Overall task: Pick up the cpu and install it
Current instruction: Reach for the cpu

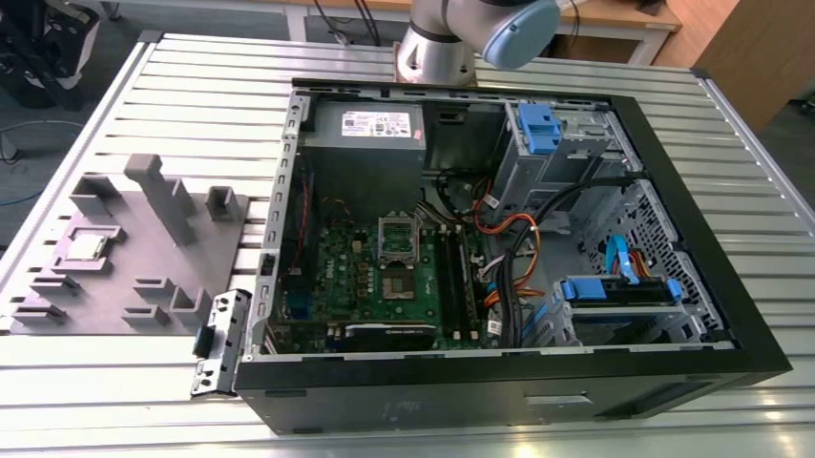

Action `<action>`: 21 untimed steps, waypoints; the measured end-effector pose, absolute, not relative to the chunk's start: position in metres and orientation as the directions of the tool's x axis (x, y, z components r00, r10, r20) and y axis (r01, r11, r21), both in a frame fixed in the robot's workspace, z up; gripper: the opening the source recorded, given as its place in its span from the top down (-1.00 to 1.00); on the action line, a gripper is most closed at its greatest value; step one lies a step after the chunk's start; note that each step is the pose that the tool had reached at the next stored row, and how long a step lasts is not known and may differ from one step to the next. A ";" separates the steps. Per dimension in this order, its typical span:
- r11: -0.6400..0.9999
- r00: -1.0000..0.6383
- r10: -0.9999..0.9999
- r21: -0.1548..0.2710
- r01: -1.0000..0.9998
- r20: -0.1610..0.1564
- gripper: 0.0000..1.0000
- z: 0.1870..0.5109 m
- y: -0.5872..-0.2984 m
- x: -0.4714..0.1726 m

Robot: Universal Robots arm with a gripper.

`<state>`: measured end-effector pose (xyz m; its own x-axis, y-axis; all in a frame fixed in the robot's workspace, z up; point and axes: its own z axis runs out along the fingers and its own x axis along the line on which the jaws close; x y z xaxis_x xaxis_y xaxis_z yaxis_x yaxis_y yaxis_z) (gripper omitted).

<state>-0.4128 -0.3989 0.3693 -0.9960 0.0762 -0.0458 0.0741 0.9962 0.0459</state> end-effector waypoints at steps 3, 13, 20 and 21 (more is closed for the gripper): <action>0.996 -0.996 0.076 0.046 0.074 -0.046 0.79 0.369 -0.399 -0.415; 0.996 -0.996 0.076 0.046 0.074 -0.046 0.79 0.369 -0.399 -0.421; 0.996 -0.996 0.076 0.046 0.074 -0.045 0.79 0.363 -0.400 -0.430; 0.996 -0.996 0.076 0.046 0.074 -0.045 0.79 0.360 -0.401 -0.434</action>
<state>-0.4337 -0.4012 0.3600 -0.9961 0.0762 -0.0450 0.0741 0.9962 0.0459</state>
